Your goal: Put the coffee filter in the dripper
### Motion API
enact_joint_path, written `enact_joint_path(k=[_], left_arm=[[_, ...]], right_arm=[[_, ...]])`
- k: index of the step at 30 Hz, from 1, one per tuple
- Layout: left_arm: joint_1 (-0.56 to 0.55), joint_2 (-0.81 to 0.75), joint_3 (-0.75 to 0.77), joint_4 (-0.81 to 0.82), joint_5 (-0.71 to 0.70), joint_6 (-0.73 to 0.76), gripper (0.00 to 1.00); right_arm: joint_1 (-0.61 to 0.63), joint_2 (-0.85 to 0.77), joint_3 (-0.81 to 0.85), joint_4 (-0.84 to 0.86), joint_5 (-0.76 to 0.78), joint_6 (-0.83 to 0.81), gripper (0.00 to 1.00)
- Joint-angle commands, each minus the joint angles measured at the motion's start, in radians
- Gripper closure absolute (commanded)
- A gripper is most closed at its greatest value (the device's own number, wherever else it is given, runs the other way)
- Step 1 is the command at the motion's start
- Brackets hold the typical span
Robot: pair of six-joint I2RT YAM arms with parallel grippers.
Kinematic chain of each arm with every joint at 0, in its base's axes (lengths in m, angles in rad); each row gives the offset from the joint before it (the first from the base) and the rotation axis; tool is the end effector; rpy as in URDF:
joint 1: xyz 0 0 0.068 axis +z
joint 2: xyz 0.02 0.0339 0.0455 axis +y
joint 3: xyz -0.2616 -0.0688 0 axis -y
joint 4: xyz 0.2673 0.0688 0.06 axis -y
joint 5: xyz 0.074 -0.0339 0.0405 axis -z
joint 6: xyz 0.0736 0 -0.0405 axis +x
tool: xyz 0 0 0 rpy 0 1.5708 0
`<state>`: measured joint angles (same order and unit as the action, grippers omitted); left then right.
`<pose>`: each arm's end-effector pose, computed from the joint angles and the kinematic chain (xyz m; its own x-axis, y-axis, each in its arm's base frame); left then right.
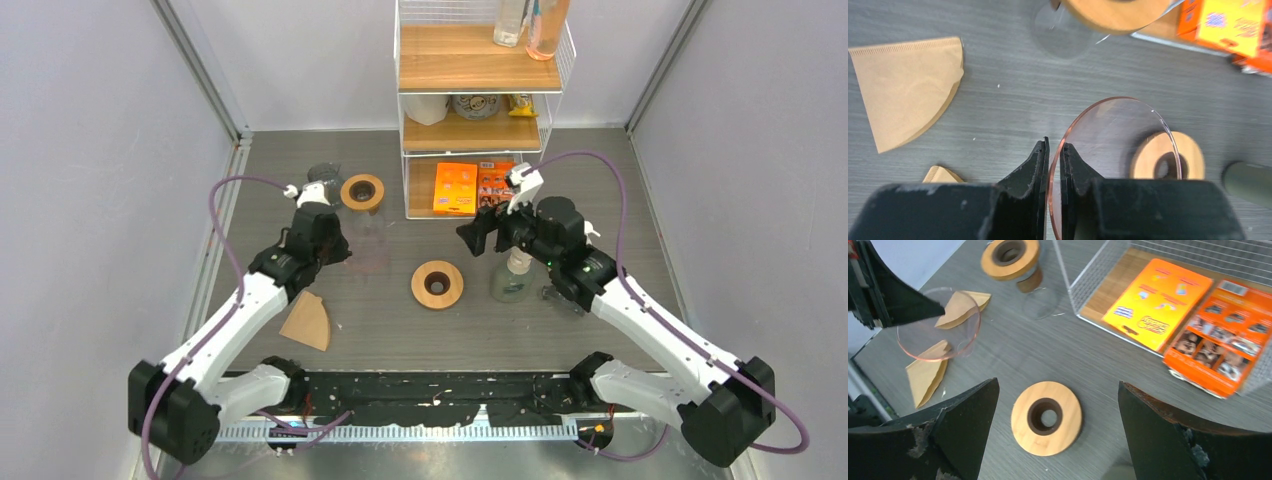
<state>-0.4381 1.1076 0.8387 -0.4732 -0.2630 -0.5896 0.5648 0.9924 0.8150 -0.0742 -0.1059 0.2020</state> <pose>0.2650 -0.1030 0.2363 -0.6400 -0.2931 -0.7103 -0.1440 0.9538 -0.2638 0.2435 0.1635 0.3078 -0.3302 0.0270 -0.9435 -0.5640 0.7959 0.2201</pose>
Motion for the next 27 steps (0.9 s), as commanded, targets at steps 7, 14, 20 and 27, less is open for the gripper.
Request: enact_joint_path(k=[7,14,20,27], left_arm=[[0.013,-0.189,0.069,0.196,-0.054,0.027,1.00],[0.097,-0.078,0.191,0.283,0.019,0.027,1.00],[0.180,0.060,0.296,0.362,0.129,0.020,1.00],[0.232,0.228,0.405,0.403,0.246,0.008,1.00]], right_arm=[[0.094,0.112,0.008,0.247,-0.080,0.010,0.05],[0.130,0.166,0.048,0.225,-0.046,0.012,0.04],[0.134,0.146,0.030,0.215,0.018,0.011,0.04],[0.135,0.156,0.044,0.168,0.056,0.007,0.05]])
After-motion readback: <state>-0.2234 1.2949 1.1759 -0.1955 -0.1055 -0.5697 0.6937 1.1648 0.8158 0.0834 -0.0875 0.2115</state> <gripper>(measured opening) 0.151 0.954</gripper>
